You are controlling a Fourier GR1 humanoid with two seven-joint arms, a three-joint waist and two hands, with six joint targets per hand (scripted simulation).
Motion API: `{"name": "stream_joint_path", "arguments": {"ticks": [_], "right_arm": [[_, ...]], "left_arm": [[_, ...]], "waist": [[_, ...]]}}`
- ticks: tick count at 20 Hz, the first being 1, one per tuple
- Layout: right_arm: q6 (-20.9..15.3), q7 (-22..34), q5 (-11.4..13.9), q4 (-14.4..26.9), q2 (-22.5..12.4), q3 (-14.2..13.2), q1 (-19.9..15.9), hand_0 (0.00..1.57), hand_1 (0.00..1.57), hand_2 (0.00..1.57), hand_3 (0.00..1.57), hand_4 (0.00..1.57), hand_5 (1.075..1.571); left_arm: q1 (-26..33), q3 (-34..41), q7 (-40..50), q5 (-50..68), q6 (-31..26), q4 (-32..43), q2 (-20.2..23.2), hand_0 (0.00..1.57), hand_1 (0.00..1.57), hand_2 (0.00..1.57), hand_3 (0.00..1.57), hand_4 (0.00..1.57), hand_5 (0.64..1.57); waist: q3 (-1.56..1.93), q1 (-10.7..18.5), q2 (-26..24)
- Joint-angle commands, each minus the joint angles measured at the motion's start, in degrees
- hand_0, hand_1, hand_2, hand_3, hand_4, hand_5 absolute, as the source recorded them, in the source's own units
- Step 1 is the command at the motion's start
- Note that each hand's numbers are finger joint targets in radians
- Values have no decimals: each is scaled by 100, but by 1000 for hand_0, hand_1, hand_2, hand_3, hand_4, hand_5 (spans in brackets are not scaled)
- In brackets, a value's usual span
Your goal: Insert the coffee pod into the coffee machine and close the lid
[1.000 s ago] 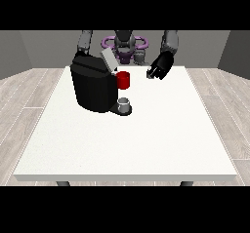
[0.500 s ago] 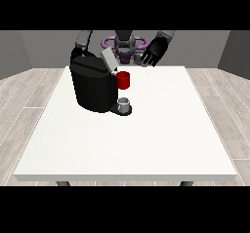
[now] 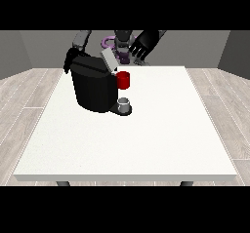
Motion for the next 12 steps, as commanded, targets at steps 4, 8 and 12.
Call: {"name": "stream_joint_path", "arguments": {"ticks": [4, 8, 12], "right_arm": [[42, 186, -116, -222, -79, -133, -479, 0, 0, 0, 0, 186, 1571], [126, 41, -195, -48, -234, -297, -561, 0, 0, 0, 0, 0, 1571], [-90, 111, -36, -170, -107, -189, -819, 0, 0, 0, 0, 100, 1571]], "left_arm": [[-496, 96, 76, -184, 185, 76, 297, 1225, 1225, 1279, 1251, 482, 1571], [-651, 152, 61, -121, 111, 75, 262, 1239, 1239, 1290, 1248, 479, 1571], [-892, 147, 1, -209, 179, 176, 352, 1223, 1223, 1288, 1245, 491, 1571]], "waist": [[-2, -259, 526], [-1, -230, 696], [-2, -369, 983]]}}
